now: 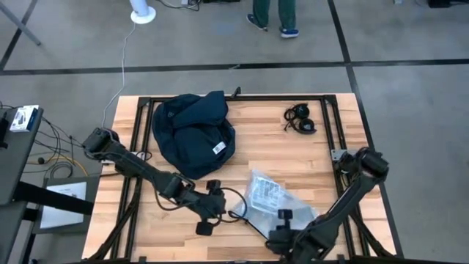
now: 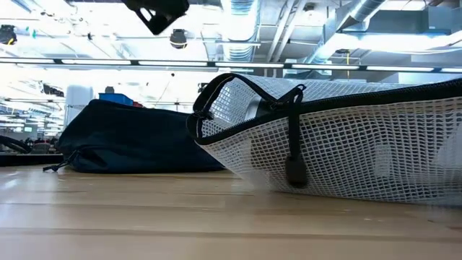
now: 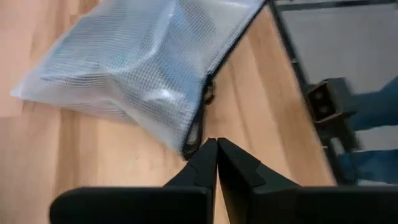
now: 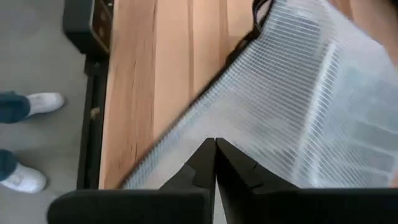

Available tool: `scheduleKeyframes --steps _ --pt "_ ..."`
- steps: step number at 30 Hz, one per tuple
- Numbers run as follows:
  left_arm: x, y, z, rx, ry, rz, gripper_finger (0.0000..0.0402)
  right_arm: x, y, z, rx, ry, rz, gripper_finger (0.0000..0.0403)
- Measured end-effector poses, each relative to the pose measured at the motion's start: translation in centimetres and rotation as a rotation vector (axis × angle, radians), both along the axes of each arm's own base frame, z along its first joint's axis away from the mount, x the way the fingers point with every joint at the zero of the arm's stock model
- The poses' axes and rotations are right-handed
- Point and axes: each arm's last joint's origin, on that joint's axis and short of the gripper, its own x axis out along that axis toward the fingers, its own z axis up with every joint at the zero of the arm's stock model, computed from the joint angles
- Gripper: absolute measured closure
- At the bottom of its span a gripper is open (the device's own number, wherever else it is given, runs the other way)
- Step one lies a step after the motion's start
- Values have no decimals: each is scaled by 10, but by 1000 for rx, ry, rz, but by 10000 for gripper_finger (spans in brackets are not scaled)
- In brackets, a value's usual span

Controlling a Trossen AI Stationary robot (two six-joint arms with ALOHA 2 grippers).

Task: Unpack backpack
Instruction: Close the white zip lock bag

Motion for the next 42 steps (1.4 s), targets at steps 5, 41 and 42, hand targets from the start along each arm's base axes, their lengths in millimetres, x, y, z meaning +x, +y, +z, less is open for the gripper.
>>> scheduleKeyframes --steps 5,41,42 --pt "-2 7 -12 12 52 -29 401 22 13 1 56 46 -39 332" --pt "-6 5 -38 -82 -29 11 402 10 -5 -94 -530 468 -274 277" --pt "-6 5 -38 -86 -28 16 402 9 -5 -95 -550 467 -280 288"
